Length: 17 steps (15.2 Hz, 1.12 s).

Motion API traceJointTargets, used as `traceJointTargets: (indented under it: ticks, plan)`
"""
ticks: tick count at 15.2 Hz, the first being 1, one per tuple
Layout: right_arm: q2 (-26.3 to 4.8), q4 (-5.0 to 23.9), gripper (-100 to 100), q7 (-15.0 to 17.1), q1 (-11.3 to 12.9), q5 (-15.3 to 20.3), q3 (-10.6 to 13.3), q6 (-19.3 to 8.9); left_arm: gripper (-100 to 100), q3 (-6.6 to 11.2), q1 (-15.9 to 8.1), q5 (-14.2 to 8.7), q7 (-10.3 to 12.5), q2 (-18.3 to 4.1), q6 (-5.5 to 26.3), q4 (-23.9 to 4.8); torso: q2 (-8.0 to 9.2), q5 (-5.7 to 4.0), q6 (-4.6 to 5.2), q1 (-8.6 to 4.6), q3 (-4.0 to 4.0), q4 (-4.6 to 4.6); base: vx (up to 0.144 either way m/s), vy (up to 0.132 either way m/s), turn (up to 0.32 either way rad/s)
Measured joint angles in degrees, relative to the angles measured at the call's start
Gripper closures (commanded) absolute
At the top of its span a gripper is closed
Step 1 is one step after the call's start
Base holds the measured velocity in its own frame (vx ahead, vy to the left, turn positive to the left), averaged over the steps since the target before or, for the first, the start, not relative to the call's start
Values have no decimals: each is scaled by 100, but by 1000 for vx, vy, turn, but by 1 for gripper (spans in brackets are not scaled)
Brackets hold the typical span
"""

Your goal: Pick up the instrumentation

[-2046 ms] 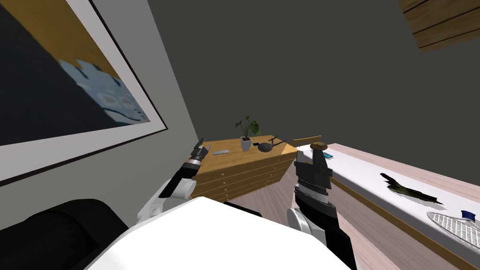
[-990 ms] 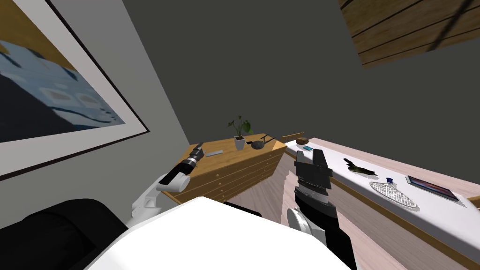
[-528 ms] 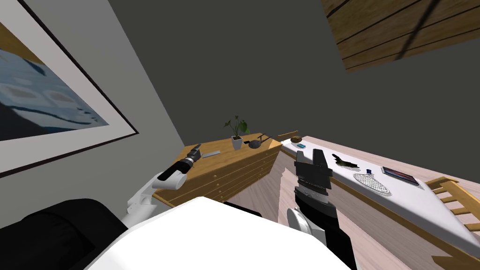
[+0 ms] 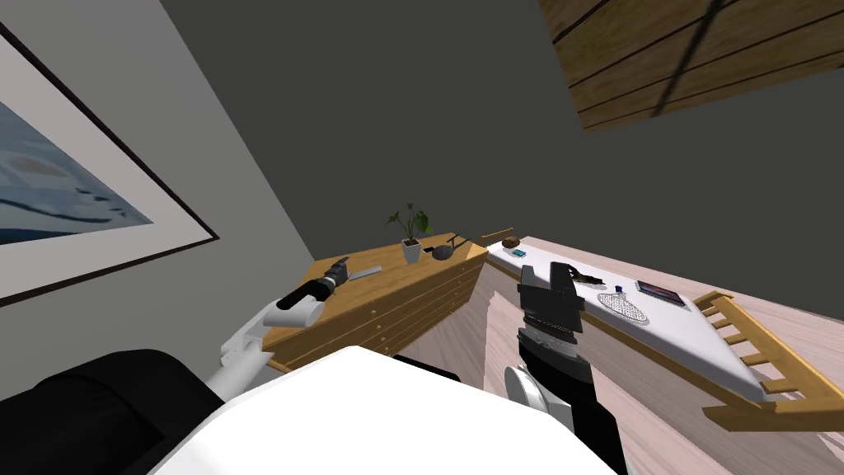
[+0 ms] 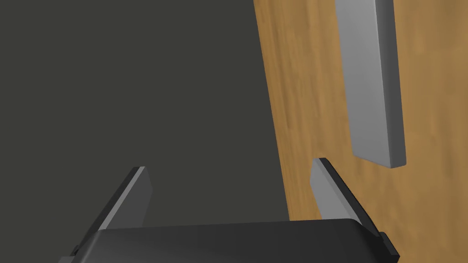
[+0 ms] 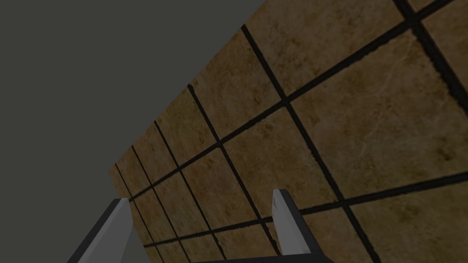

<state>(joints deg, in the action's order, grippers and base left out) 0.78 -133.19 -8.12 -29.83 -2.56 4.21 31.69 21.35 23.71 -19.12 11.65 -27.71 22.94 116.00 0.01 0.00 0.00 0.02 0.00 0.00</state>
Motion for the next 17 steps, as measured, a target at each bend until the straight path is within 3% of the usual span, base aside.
traceJointTargets:
  ticks: [17]
  plan:
    - [0, 0, 0, 0, 0, 0, 0, 0, -100, 652, -219, -628, 262, -648, 1911, -718, -2, 0, 3, 0, -1, 0, -3, -3, -128]
